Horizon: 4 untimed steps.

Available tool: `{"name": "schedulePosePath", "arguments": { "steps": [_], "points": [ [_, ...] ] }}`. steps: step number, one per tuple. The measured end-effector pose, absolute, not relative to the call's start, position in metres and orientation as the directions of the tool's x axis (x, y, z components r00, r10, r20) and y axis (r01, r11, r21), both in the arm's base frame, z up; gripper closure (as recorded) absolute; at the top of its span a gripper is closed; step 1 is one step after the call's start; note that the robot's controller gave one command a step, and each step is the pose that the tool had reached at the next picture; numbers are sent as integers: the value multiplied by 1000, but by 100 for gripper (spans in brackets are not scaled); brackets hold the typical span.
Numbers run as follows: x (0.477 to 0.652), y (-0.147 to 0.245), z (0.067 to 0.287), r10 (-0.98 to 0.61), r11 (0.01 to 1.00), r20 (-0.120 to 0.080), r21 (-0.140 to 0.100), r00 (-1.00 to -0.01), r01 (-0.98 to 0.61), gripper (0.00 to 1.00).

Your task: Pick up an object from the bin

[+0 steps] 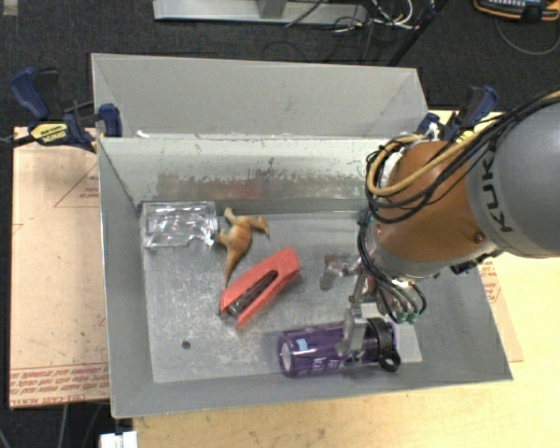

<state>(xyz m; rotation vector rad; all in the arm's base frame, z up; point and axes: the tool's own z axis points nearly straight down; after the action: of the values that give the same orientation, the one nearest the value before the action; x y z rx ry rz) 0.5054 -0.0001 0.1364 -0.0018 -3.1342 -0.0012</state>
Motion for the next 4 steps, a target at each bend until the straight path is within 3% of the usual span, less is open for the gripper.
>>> {"name": "schedulePosePath", "arguments": {
  "steps": [1,2,3,4],
  "points": [
    [507,0,141,1,1000,0,1,-1000,1,0],
    [503,-2,105,-49,999,-3,2,-999,-49,0],
    [494,2,86,19,1000,10,1,-1000,19,0],
    [496,3,85,32,999,3,2,-999,32,0]
  ]
}}
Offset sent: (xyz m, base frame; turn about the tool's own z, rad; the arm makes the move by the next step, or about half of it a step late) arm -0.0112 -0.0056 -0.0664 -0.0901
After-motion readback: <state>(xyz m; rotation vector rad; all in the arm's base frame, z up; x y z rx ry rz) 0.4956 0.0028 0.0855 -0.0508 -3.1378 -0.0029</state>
